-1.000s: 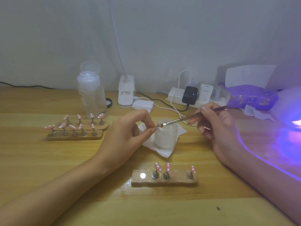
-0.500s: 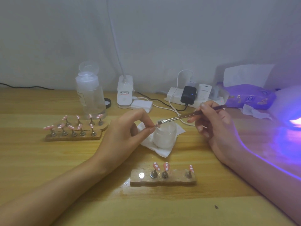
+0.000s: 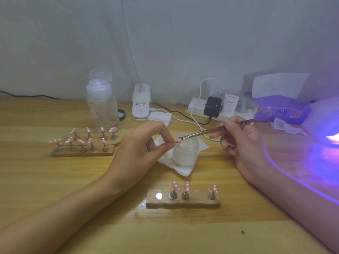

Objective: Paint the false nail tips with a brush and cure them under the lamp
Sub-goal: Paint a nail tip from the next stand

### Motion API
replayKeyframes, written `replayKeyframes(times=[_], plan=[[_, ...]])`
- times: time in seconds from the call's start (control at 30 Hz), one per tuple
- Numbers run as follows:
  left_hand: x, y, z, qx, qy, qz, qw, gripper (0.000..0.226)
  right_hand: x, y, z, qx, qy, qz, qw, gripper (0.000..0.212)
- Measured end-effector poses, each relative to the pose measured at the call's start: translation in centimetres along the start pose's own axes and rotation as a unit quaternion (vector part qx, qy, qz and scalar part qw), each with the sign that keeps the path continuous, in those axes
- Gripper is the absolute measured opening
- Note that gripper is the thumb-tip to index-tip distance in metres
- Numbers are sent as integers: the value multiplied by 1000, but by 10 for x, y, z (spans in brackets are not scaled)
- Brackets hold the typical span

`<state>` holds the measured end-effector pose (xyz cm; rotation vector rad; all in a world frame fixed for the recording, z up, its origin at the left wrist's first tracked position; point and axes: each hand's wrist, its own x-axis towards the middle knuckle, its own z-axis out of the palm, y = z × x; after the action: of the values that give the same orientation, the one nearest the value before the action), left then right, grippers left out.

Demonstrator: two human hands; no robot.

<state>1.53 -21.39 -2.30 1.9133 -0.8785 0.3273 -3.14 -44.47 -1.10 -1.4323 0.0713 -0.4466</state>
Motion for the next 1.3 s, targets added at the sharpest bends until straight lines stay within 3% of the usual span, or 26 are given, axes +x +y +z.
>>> replayKeyframes(times=[0.2,0.37,0.5,0.63,0.8,0.93,1.07,1.3], plan=[[-1,0,0,22,1,3,1000,14,-3,-2,1,17,-49,-34,998,21],[-1,1,1,28,1,9,1000,14,0,0,-1,10,-3,-12,1000,23],[-1,1,0,25,2,7,1000,14,-2,-1,0,20,-37,-28,999,22],[-1,1,0,30,5,2,1000,14,0,1,-2,0,-4,-8,1000,23],[-1,0,0,22,3,-4,1000,15,-2,0,0,-2,-37,-35,999,26],[-1,0,1,16,-2,-6,1000,16,0,1,-3,-3,8,-28,1000,24],[-1,0,0,12,-6,-4,1000,15,-2,-1,-1,9,-26,-49,998,26],[0,0,1,9,-6,-2,1000,15,-1,-1,-2,22,-7,-30,999,22]])
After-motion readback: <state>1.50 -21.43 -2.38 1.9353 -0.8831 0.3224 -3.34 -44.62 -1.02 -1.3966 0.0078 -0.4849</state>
